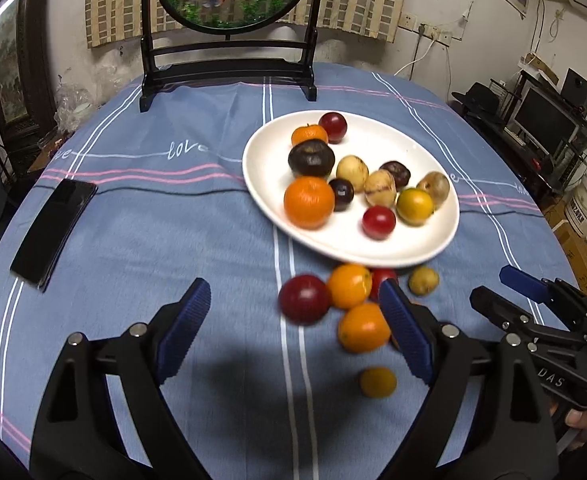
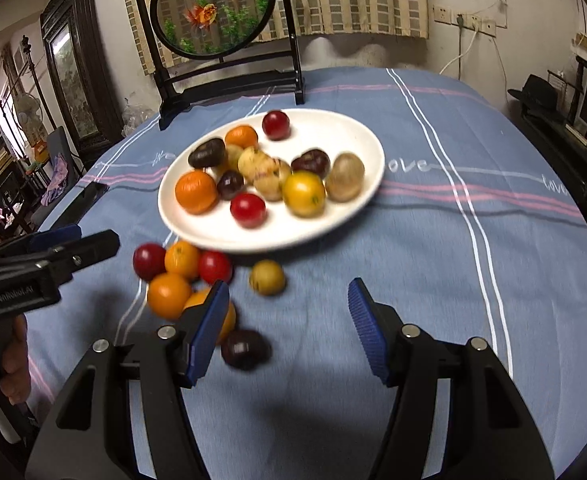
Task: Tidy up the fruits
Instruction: 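Withdraw both open tools back toward the fruit cluster, then grasp small yellow-green fruit with left tool while right tool grasps dark red plum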
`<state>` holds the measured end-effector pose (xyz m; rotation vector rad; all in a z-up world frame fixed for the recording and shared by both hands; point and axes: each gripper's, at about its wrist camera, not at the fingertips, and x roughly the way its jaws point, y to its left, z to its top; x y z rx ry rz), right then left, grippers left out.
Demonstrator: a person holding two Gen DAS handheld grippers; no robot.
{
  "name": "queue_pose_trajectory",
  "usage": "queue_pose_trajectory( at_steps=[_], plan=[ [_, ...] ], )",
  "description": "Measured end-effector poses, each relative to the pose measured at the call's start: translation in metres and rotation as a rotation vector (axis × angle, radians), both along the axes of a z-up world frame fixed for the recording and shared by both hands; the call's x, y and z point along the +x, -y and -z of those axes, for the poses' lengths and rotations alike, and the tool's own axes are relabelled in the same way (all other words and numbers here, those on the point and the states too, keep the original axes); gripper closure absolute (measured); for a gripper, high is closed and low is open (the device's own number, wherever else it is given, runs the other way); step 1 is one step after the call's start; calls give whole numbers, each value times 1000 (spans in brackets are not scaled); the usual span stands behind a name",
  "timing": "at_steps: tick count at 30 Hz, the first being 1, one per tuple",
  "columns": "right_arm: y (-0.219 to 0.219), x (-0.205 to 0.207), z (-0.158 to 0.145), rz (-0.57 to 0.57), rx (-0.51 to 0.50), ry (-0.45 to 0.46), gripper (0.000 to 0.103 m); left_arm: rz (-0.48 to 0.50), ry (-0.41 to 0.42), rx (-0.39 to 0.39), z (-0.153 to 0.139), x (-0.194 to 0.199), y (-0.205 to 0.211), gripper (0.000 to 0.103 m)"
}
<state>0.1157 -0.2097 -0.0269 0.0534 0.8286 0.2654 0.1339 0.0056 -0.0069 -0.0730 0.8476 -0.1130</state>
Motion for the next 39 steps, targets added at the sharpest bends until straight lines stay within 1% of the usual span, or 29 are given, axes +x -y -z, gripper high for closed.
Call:
queue_pose_trajectory(
  at_steps=[6, 9, 13, 18, 26, 29, 30, 31, 32, 33, 35, 36, 38, 39],
  plan=[
    [5, -22, 11, 0, -6, -15, 41, 12, -7, -6, 4, -23, 0, 15],
    [9, -32, 16, -5, 10, -29, 41, 31, -22, -6, 10, -34, 5, 15],
    [12, -42, 19, -5, -4, -28, 40, 59, -50, -3, 21, -45, 17, 15],
    [14, -44, 21, -7, -3, -27, 40, 71, -77, 18, 33, -49, 28, 15],
    [18, -44, 26, -10, 8, -37, 40, 116, -73, 60, 44, -46, 50, 16],
    [20, -43, 27, -7, 12, -40, 41, 140, -82, 83, 51, -42, 58, 24],
    [20, -43, 27, -6, 13, -41, 41, 150, -87, 82, 53, -41, 60, 29],
    [21, -43, 27, -6, 14, -42, 41, 162, -95, 79, 56, -39, 63, 38],
    [21, -42, 28, -6, 16, -46, 41, 173, -105, 78, 58, -38, 65, 44],
    [21, -41, 29, -5, 16, -49, 41, 189, -121, 74, 61, -36, 67, 55],
    [21, -39, 30, -6, 14, -55, 41, 206, -111, 73, 61, -35, 68, 71],
    [20, -39, 30, -7, 13, -56, 41, 211, -113, 69, 60, -34, 68, 76],
    [18, -38, 29, -12, 9, -56, 41, 218, -117, 44, 59, -32, 64, 76],
    [16, -37, 29, -16, 6, -57, 41, 216, -114, 49, 58, -33, 62, 76]
  ],
)
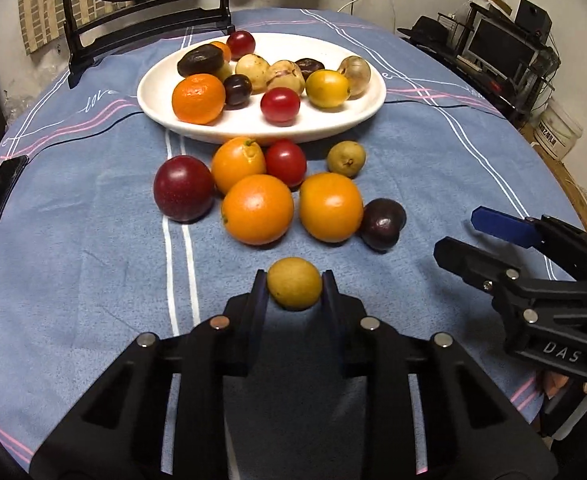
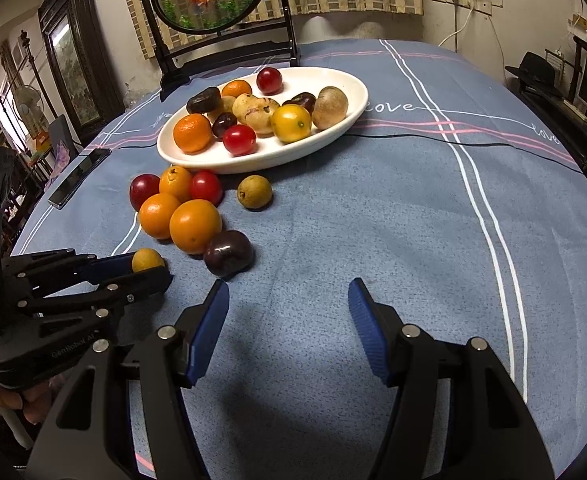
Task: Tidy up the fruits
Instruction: 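Grasp small yellow-green fruit with left tool while right tool grasps dark red plum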
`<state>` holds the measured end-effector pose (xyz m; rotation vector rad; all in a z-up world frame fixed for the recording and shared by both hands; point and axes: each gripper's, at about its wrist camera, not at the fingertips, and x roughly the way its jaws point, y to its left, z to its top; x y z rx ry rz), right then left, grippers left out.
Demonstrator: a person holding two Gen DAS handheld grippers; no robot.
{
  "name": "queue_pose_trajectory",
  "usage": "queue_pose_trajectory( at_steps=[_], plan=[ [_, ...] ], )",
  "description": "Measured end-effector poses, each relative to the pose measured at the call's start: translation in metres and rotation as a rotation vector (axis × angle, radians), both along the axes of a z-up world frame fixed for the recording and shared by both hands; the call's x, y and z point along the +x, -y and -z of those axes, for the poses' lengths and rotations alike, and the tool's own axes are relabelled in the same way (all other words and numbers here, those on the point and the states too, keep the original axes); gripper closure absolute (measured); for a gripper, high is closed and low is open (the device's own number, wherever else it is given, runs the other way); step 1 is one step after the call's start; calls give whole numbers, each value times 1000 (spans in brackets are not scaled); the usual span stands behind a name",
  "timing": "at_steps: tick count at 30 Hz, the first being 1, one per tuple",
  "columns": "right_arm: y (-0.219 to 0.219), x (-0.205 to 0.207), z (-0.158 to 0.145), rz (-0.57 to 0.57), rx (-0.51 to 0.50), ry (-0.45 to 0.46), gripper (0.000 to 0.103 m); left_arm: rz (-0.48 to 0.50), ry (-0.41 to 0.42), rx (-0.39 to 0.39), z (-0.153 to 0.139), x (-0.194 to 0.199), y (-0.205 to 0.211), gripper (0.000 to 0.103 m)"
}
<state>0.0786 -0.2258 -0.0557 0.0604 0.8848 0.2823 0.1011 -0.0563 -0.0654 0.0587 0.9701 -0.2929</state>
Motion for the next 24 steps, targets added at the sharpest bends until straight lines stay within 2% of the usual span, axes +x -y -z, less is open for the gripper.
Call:
queue_pose_trajectory(
  at_steps=[7, 12, 18, 20, 23, 24],
  plan=[
    [-23, 9, 4, -53, -56, -18, 40, -38, 10, -21, -6, -1, -20, 76],
    [-49, 18, 11, -116, -153, -31, 40, -48, 17, -37, -9, -2, -30, 76],
    [-55, 33, 12, -137, -131, -53, 42, -54, 11, -50, -7, -1, -36, 76],
    [-52, 38, 12, -149, -87, -59, 47, -59, 11, -52, -7, -1, -38, 76],
    [-44, 39, 11, -123, -43, -62, 67, -68, 15, -52, -8, -3, -40, 76],
    [-42, 38, 9, -126, -19, -61, 71, -69, 17, -52, -9, -5, -41, 76]
  ],
)
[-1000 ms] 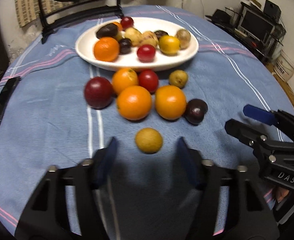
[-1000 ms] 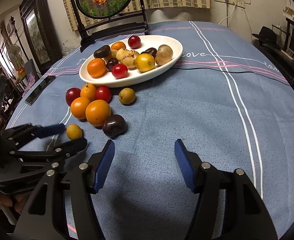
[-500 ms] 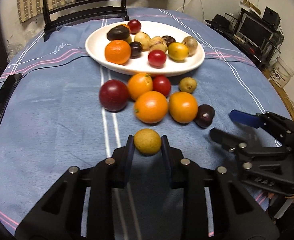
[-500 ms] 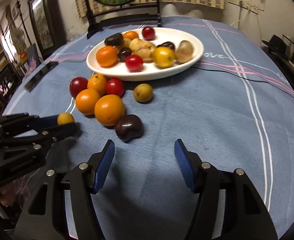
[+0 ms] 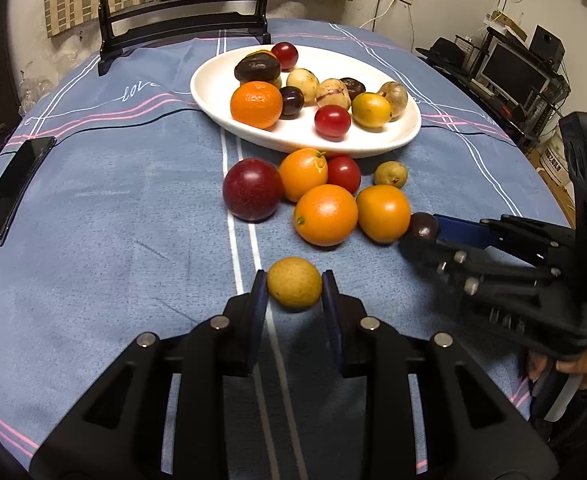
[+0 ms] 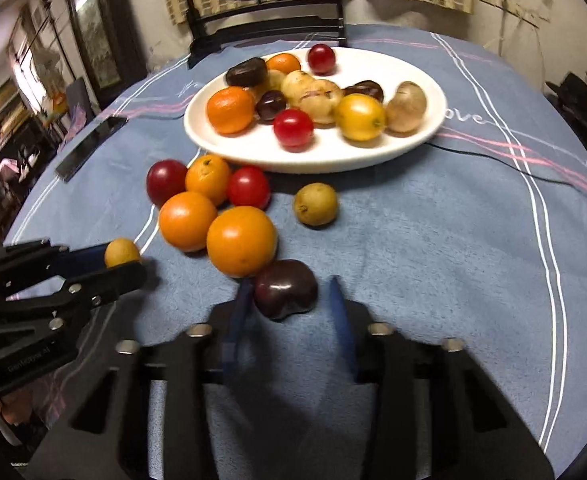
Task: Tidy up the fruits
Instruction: 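Grasp small yellow-green fruit with left tool while right tool grasps dark red plum, then carry yellow-green fruit and dark red plum onto the white plate and open both tools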
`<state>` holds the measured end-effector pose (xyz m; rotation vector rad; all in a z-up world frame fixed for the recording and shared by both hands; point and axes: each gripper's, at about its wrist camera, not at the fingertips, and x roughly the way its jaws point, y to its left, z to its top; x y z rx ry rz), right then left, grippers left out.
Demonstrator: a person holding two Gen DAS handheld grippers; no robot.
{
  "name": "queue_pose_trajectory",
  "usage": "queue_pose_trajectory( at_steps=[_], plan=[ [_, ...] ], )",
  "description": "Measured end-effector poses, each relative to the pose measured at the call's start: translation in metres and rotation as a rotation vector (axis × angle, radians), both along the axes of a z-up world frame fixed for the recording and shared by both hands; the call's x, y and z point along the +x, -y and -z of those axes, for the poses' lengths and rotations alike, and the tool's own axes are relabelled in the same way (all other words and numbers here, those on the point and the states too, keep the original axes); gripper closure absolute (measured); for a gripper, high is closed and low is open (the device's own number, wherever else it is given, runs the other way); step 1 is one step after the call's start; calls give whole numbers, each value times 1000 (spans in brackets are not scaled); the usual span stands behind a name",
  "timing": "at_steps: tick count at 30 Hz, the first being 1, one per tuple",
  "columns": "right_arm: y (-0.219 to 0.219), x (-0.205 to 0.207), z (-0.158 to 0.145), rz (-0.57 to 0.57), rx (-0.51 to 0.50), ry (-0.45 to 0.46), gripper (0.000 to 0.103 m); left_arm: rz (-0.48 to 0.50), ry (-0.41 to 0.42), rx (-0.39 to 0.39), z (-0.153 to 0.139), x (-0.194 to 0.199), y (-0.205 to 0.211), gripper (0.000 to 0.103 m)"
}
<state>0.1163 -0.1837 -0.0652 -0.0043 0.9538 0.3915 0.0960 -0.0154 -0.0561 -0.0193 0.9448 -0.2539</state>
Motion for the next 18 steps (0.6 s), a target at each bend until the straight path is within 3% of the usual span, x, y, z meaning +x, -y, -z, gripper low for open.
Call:
queue_pose_trajectory(
  at_steps=[10, 18],
  plan=[
    [24, -30, -14, 82, 13, 56, 71, 8, 49, 15, -17, -21, 3, 76],
    [38, -33, -42, 106, 37, 142, 71, 32, 106, 54, -40, -9, 13, 75]
  ],
)
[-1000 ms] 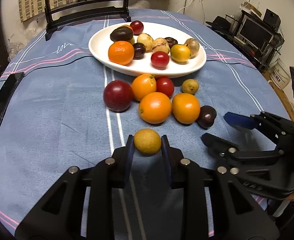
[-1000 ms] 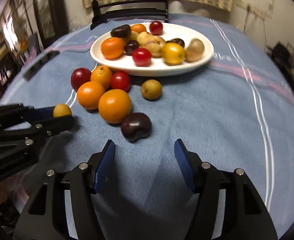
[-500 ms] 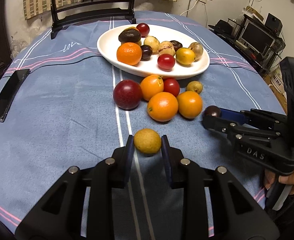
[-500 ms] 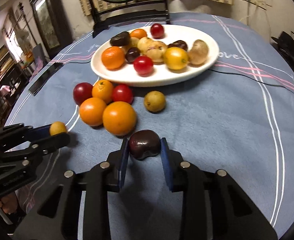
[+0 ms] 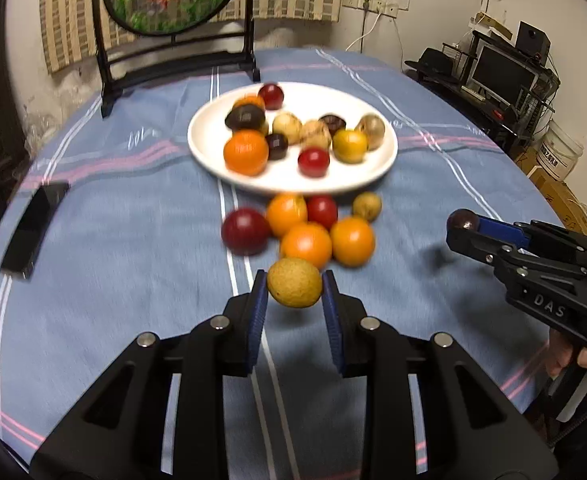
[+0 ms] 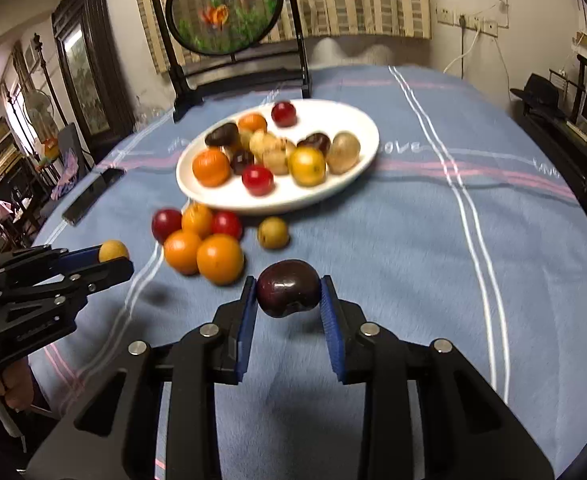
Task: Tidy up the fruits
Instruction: 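Carry yellow-green fruit and dark red plum onto the white plate and open both tools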
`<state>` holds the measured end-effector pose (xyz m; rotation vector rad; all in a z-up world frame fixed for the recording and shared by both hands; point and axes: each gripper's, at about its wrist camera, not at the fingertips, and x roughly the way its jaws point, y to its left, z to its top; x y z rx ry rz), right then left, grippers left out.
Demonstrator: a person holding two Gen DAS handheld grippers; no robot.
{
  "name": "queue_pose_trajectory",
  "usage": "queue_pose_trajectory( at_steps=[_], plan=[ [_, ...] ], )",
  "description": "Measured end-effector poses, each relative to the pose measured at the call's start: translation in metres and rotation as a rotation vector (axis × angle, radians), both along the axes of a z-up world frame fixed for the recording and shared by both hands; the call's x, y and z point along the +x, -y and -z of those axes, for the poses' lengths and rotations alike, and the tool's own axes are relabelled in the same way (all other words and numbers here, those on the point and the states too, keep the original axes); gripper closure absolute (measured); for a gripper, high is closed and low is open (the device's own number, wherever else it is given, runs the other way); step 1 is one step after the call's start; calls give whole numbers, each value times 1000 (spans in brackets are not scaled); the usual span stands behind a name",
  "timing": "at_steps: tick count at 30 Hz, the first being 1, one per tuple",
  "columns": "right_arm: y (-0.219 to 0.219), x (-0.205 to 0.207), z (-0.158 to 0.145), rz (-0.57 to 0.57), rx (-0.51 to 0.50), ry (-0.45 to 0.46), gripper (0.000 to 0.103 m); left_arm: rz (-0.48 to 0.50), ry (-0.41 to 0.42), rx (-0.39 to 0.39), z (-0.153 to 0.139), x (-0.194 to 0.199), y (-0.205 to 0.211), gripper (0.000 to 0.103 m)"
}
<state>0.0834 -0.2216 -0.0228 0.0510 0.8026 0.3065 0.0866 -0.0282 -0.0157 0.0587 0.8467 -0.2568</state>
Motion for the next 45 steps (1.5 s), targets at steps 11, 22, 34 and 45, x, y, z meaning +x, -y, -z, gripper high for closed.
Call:
queue_pose_trajectory(
  at_steps=[11, 22, 34, 45],
  plan=[
    [-6, 54, -31, 6, -12, 85, 71, 9, 56, 40, -34, 73, 21, 75],
    [-14, 126, -22, 35, 21, 67, 71, -33, -5, 9, -11, 147, 29, 75],
    [-22, 159, -4, 47, 25, -14, 71, -57, -52, -5, 11, 172, 32, 72],
    [-6, 154, -4, 76, 91, -43, 55, -113, 16, -6, -11, 157, 19, 29]
  ],
)
